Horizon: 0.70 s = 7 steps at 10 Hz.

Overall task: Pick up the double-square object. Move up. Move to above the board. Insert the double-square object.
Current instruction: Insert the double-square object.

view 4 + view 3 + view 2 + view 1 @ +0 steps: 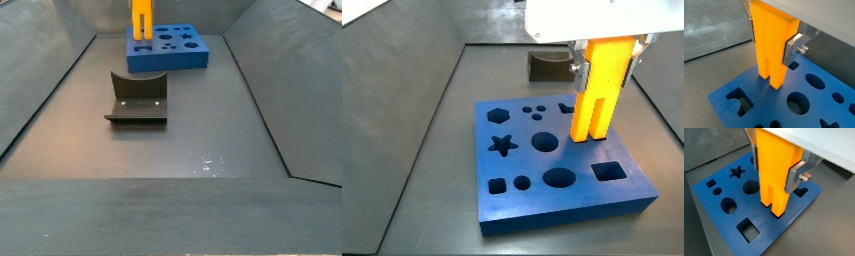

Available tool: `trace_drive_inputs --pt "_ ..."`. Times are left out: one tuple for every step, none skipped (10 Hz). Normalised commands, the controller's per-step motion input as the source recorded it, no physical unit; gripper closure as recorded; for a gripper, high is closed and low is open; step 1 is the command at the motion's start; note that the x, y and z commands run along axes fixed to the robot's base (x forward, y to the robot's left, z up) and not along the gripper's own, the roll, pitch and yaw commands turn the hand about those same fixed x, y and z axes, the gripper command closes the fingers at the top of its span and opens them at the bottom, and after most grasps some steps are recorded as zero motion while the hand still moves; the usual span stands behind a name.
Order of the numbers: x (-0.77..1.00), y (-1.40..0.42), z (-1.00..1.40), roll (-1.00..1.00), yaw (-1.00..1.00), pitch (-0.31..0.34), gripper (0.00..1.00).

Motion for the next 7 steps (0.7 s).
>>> trace_drive_inputs --pt "0.19 -0.09 -0.19 0.05 0.0 0.0 1.0" --pt "0.19 -0.04 -0.21 0.05 0.0 0.0 1.0" --pt "0.18 -0.01 -0.28 0.06 0.0 0.0 1.0" --pt "0.1 -0.03 -0.48 0.16 0.0 -0.003 1.0" --pt "0.05 -0.03 -0.68 0.23 0.0 -0.033 1.0" --pt "0.0 -0.07 -0.75 0.28 0.0 -0.063 1.0" --pt "0.0 -0.06 -0.74 0.29 0.0 -0.054 1.0"
